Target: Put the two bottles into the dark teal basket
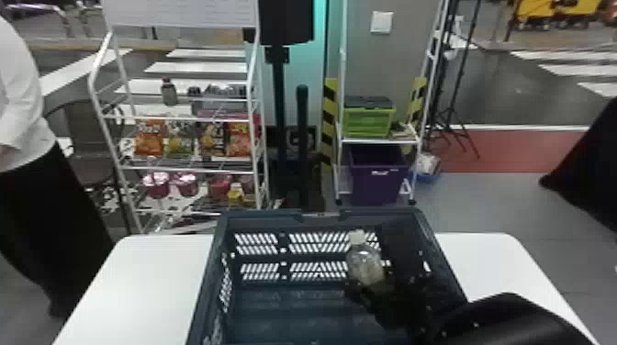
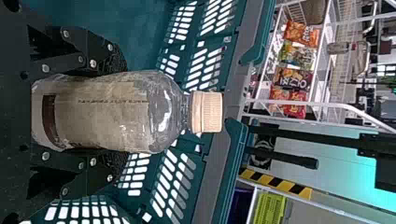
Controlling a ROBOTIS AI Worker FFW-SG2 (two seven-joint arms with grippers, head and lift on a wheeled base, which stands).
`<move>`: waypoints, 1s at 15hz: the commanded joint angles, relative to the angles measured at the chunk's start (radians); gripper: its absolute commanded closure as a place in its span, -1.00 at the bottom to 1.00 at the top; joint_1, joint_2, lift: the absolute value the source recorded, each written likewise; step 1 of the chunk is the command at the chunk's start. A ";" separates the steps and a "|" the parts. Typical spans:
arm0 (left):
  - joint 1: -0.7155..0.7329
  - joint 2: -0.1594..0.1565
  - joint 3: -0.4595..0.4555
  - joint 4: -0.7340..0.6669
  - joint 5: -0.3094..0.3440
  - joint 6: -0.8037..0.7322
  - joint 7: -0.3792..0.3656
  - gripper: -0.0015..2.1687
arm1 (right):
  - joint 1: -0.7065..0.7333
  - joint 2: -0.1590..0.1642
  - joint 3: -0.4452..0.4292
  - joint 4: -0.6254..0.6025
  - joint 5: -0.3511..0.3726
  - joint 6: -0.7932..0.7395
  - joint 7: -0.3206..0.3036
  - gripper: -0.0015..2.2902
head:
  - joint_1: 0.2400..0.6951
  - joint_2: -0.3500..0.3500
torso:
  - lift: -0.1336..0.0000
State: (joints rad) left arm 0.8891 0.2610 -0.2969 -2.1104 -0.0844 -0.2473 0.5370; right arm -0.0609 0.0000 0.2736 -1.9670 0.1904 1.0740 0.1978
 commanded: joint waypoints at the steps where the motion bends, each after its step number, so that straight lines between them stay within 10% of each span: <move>1: -0.004 0.000 -0.001 0.001 0.002 0.001 0.000 0.98 | -0.014 0.001 0.006 0.002 -0.005 0.045 0.000 0.66 | 0.14 0.00 | 1.00; 3: -0.007 0.001 -0.001 0.004 0.003 0.001 0.000 0.98 | -0.020 0.001 0.007 0.002 -0.012 0.070 0.000 0.48 | 0.14 0.00 | 1.00; 5: -0.007 0.001 -0.001 0.007 0.005 0.001 0.000 0.98 | -0.022 0.001 0.010 -0.003 -0.025 0.119 0.000 -0.48 | 0.14 0.00 | 1.00; 7: -0.009 0.003 -0.001 0.007 0.005 0.001 0.000 0.98 | -0.030 0.001 0.012 -0.012 -0.028 0.159 0.000 -0.89 | 0.14 0.00 | 1.00; 15: -0.004 0.017 -0.001 0.003 0.009 0.001 0.001 0.98 | 0.029 0.001 0.006 -0.110 -0.052 0.024 0.031 -0.91 | 0.14 0.00 | 1.00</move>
State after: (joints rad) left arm 0.8844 0.2758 -0.2976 -2.1064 -0.0752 -0.2461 0.5382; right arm -0.0545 0.0000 0.2798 -2.0424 0.1408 1.1348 0.2276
